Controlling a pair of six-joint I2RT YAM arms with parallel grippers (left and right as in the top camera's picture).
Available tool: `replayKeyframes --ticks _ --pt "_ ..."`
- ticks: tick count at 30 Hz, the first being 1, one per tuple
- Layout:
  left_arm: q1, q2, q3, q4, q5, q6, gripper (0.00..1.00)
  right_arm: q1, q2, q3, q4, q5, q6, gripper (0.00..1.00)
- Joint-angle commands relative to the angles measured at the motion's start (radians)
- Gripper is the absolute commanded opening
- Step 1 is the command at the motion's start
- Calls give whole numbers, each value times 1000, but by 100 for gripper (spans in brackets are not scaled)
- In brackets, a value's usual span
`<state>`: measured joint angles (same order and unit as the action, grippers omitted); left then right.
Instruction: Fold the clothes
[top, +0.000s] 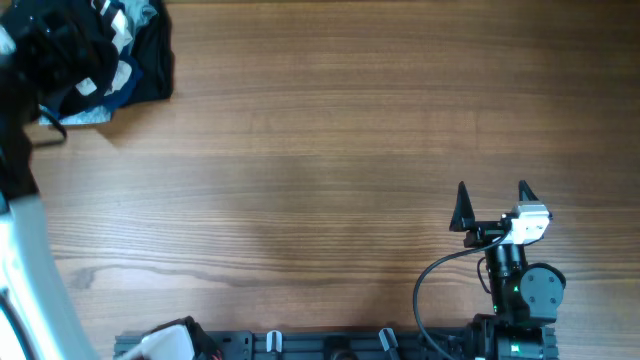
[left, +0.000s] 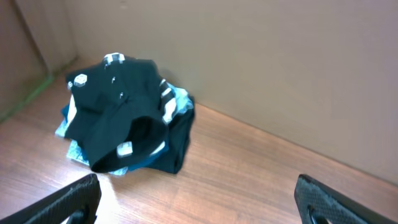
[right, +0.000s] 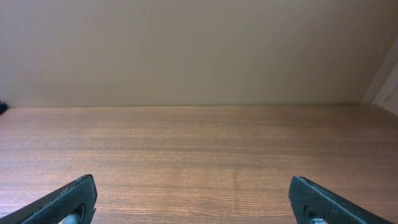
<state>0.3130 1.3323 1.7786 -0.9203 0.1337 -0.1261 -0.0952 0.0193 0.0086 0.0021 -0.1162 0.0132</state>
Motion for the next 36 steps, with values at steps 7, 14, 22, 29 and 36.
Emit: replayKeyframes --ticks 7,14,22,29,36 --pt "-43 -455 -725 348 279 224 100 -2 -14 -3 8 -18 -13 100" --pt "-54 -805 -1227 537 330 224 100 -2 -14 -3 8 -18 -13 100" --pt "-200 -1092 -1560 775 239 224 100 -2 -14 -3 8 -18 -13 100" --pt "-224 -1273 -1687 816 203 227 100 -2 -14 -3 8 -18 -13 100" --pt "-224 -1329 -1727 830 137 227 100 -2 -14 -3 8 -18 -13 100"
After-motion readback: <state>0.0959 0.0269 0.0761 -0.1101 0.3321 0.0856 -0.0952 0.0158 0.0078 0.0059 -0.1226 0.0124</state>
